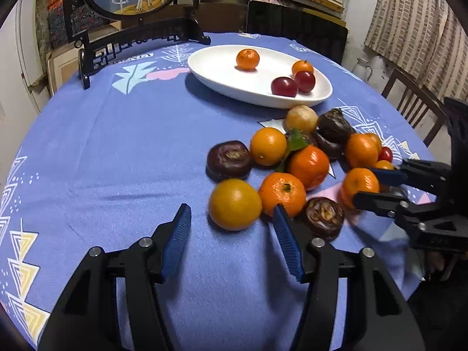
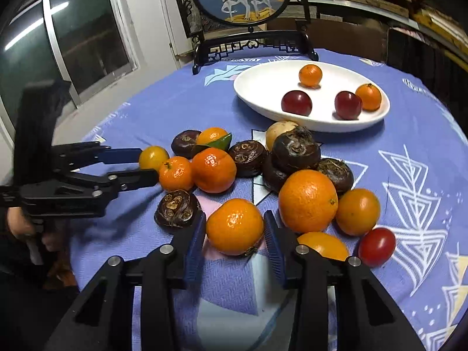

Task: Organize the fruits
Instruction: 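Carry a yellow-orange fruit with the left tool while the right tool carries a mandarin to plate, then carry a dark fruit with the left tool while the right tool carries a tomato to plate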

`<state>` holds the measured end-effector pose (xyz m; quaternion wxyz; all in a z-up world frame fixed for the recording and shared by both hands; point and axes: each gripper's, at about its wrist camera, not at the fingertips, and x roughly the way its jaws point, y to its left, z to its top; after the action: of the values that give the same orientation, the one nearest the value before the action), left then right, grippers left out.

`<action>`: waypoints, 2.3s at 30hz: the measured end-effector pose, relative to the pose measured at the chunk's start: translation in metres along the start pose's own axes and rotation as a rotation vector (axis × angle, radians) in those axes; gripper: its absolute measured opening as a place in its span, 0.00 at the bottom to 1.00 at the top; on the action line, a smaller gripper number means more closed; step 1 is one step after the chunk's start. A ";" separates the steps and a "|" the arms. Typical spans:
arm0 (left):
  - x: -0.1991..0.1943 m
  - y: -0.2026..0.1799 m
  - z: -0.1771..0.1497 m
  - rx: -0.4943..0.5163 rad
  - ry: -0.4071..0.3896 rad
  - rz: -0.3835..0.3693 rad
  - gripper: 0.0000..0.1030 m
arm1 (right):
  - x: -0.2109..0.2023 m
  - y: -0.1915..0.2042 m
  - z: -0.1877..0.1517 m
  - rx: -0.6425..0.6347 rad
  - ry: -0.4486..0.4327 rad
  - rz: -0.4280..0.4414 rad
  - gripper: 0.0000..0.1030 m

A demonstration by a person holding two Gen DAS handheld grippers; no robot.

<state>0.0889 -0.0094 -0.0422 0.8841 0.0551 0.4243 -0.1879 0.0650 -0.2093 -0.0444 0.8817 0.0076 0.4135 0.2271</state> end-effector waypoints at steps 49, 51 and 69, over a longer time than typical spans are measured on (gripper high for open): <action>0.052 0.004 0.144 -0.072 -0.052 -0.075 0.68 | -0.024 -0.093 0.119 0.308 -0.058 -0.023 0.39; 0.039 -0.001 0.134 -0.043 -0.067 -0.064 0.68 | 0.002 -0.098 0.134 0.307 -0.042 -0.030 0.40; -0.013 -0.058 -0.003 0.158 -0.008 -0.107 0.66 | -0.045 -0.093 0.040 0.241 -0.072 -0.162 0.51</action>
<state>0.0577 -0.0587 -0.0305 0.8673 0.1010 0.4070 -0.2681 0.1060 -0.3034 -0.0041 0.9041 0.0880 0.4051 0.1037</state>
